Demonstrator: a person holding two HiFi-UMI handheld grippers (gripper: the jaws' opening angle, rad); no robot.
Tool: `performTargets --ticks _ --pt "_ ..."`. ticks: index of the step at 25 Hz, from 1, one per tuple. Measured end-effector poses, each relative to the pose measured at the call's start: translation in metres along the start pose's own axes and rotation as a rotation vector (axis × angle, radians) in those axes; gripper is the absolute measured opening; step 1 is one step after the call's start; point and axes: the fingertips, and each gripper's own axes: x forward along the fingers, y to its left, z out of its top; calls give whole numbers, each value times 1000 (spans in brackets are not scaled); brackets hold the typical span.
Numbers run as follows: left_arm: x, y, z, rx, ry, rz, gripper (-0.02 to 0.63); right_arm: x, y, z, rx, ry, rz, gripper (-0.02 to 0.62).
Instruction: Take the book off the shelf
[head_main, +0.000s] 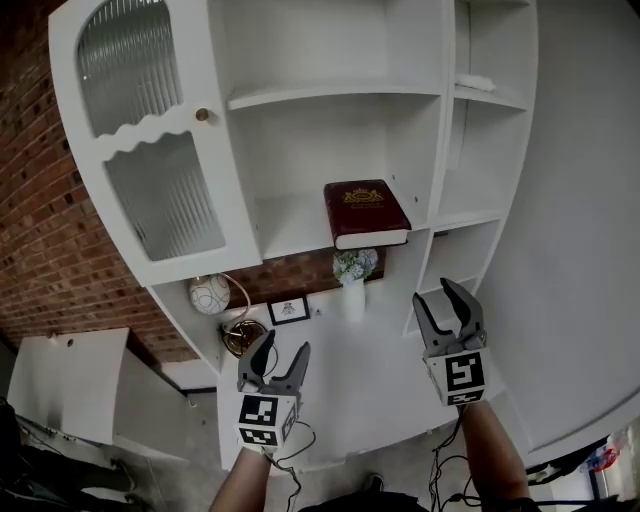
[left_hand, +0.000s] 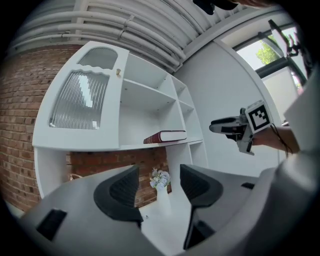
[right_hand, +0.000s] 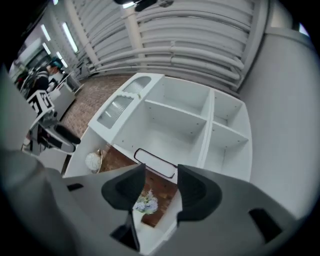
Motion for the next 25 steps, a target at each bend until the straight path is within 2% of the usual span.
performTargets --ticks 3,7,9,15,19,25 --pt "2 6 -5 14 31 61 255 29 -1 6 -192 -31 29 204" --pt "-8 20 -12 8 73 153 255 67 4 1 -339 -54 88 239" --pt "-17 29 -17 8 88 198 253 82 8 -3 -449 -58 113 263" --pt "-37 55 -32 -4 100 277 253 118 15 -17 -906 -18 123 287" --pt "-43 69 -39 -22 106 276 253 143 20 -24 -1002 60 156 316" --pt "-42 80 -44 -43 101 241 253 168 19 -39 -1072 160 148 305"
